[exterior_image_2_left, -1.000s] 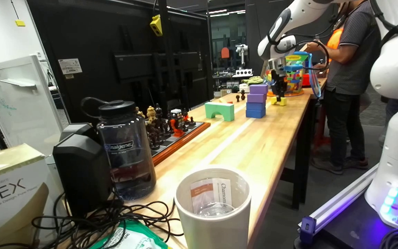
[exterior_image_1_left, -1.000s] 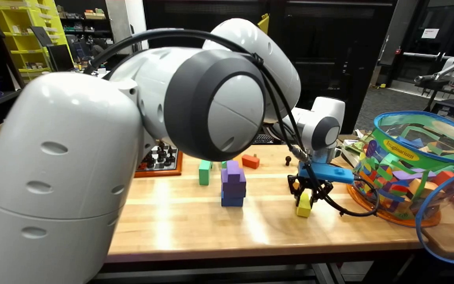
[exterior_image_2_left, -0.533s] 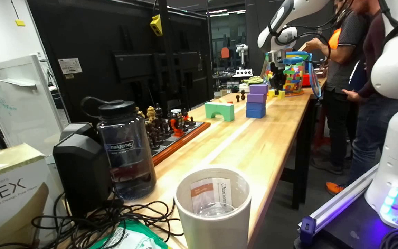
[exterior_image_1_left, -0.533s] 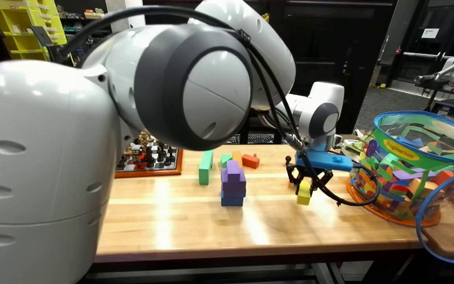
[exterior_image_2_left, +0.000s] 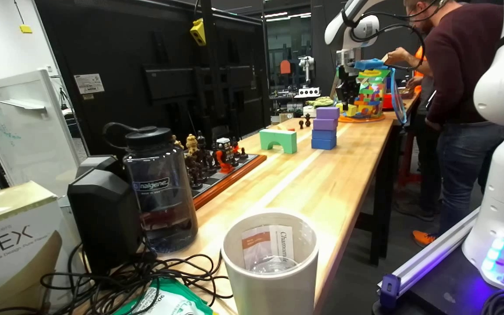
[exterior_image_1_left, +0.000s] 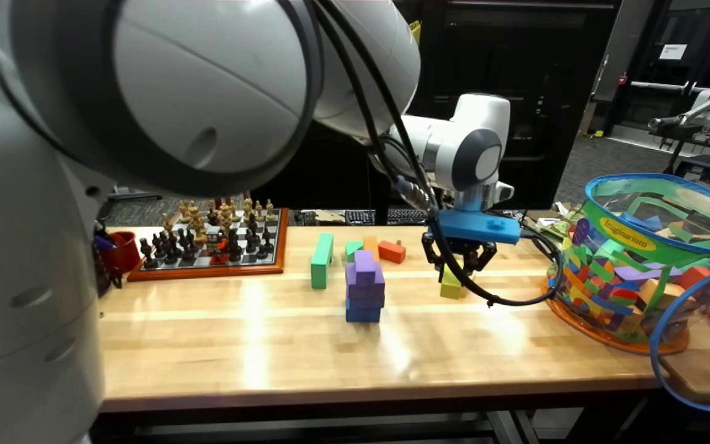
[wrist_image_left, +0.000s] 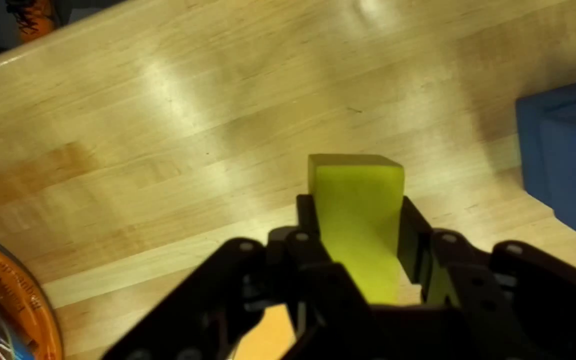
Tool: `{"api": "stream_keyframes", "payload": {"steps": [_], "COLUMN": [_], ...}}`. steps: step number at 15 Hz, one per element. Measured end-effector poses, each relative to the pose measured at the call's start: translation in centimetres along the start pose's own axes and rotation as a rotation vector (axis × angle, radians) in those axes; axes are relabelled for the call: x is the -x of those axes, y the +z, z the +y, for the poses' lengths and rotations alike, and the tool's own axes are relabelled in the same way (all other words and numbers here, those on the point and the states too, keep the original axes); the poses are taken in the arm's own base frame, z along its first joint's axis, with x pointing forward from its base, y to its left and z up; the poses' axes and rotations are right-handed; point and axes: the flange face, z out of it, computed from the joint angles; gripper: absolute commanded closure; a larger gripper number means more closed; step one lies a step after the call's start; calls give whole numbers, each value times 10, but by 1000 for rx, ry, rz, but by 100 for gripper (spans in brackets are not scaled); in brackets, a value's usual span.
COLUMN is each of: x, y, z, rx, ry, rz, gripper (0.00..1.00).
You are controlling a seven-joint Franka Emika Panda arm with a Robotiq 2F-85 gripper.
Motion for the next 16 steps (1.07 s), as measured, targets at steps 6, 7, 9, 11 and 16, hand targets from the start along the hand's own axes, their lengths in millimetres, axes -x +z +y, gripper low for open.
{"api": "stream_keyframes", "payload": {"steps": [6, 7, 9, 11, 16], "x": [22, 25, 30, 35, 48], "y": [-48, -54, -64, -73, -88], "z": [-48, -55, -69, -84, -120], "rx": [47, 58, 75, 81, 103], "ry": [-6, -15, -36, -62, -133], "rz": [70, 78, 91, 101, 118], "gripper": [85, 85, 85, 85, 85]}}
